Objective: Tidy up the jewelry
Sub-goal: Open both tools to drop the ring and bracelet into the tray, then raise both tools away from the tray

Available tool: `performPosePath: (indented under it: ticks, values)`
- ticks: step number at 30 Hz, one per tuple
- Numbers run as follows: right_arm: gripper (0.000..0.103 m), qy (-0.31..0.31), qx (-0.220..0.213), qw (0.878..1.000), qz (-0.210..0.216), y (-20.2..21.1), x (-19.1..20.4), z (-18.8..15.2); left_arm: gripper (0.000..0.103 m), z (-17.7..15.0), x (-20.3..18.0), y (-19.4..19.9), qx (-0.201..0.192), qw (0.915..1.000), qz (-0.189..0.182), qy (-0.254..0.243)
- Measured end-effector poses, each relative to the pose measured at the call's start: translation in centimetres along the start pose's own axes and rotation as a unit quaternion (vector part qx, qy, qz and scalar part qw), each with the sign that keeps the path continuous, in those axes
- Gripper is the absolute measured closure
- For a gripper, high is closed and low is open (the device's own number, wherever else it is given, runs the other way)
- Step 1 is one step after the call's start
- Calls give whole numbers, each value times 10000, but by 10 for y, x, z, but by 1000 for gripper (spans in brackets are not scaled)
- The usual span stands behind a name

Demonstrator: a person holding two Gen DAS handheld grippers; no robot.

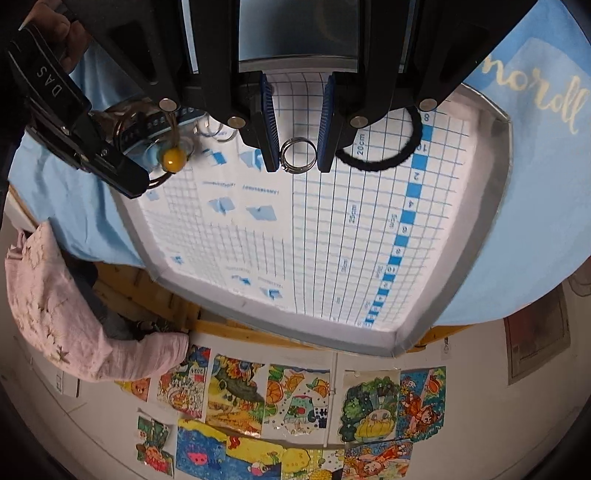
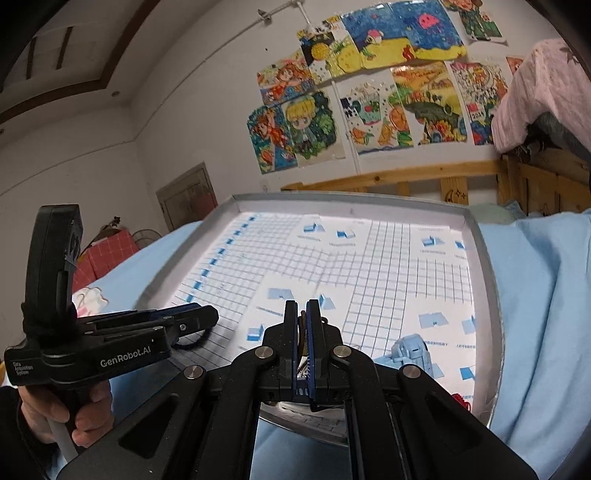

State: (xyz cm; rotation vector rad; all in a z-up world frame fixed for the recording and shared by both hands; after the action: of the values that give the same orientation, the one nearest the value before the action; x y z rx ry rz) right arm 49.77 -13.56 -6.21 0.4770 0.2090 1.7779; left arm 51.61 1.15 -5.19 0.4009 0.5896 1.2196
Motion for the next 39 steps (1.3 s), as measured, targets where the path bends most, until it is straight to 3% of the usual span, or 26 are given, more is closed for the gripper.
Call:
performPosePath:
  ticks: [8,10,11,12,13,15,16,20,21,22,24,27,32,39]
  values:
    - [97,47,161,9997,-163,-6,1,-6,83,-6,5,-1,-9,10000,10,70]
    - [91,22,153,9997,-182,-5,0,-5,83,-5,8,2,-49,9998,-23,179]
    - [81,2,138,9997,-188,-4,-1,-5,82,-4,9,4,-97,9996,-39,246]
    - [71,-35,88,9998,-182,-2,-2,-5,77,-3,11,6,-147,9994,-44,308]
    - [70,-68,29,9998,-181,0,-4,-3,72,-2,12,9,-193,9992,-35,354]
    - [70,-89,-34,9998,-200,3,-5,-2,45,1,16,15,-344,9986,2,413]
    - [70,-95,-70,9997,-206,4,-6,-1,40,2,16,17,-429,9982,24,426]
    - [69,-108,-214,9993,-286,10,-9,5,37,10,15,32,-705,9966,36,429]
    - [62,-123,-262,9991,-312,14,-10,6,35,11,14,35,-740,9963,54,432]
    - [58,-141,-315,9988,-347,18,-12,8,31,12,12,40,-798,9959,63,433]
    - [48,-186,-457,9979,-411,28,-16,13,13,14,9,53,-960,9945,119,405]
    - [36,-227,-614,9968,-468,47,-19,22,4,16,2,76,-1230,9917,237,286]
    - [9,-115,-921,9948,-420,87,-14,36,0,21,-10,118,-1516,9877,355,138]
    - [3,332,-1271,9904,-431,155,10,46,0,4,-27,175,-1820,9821,457,140]
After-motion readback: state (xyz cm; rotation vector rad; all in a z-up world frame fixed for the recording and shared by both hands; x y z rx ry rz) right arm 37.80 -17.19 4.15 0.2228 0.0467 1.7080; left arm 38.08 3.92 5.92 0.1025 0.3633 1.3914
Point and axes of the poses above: each gripper's, at about its wrist camera, not at the fingertips, and y roughly against the way its jaws point, x to its left, z to its top, the point moved 5 cm from there along -y, roughly the way its jaws point, and after that the axes turned 11 degrees about -z, right-handed, at the moved point
